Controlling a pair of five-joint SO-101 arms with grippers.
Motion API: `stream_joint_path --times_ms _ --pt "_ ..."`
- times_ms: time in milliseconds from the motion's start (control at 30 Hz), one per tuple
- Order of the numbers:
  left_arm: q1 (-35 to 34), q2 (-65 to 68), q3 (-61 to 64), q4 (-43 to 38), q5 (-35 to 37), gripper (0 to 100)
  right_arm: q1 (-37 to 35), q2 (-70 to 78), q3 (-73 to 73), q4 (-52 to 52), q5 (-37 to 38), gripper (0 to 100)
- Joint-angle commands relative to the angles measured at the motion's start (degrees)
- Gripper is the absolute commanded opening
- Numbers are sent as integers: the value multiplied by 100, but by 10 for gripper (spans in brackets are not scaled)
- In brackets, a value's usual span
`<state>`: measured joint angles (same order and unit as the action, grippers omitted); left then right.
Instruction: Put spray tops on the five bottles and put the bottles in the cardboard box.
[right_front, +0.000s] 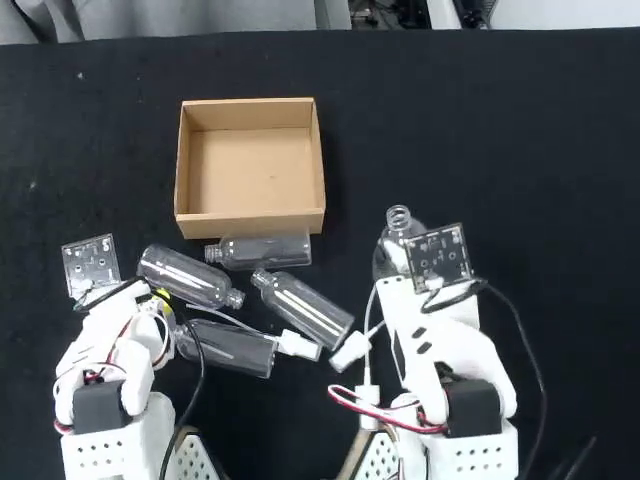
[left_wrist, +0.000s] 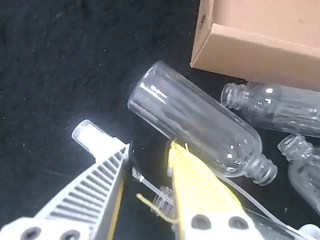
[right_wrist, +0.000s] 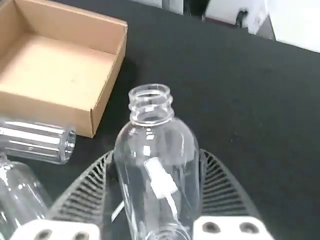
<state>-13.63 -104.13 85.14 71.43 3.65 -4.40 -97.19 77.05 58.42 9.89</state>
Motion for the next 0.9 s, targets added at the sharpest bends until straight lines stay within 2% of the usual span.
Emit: stream_joint_path --times_ms 0,267,633,800,867 --pt "-48 -18 -655 237 -44 127 -44 -277 13 -114 -35 92" --pt "-48 308 -1103 378 -79 127 -44 -321 66 -105 -35 92" --pt "-66 2374 -1982 352 158 132 -44 -321 66 -105 -26 92" --pt "-277 3305 -2308 396 440 259 -44 -321 66 -105 -26 92" --pt "-470 3684 -2501 413 536 277 -53 -321 66 -105 -18 92"
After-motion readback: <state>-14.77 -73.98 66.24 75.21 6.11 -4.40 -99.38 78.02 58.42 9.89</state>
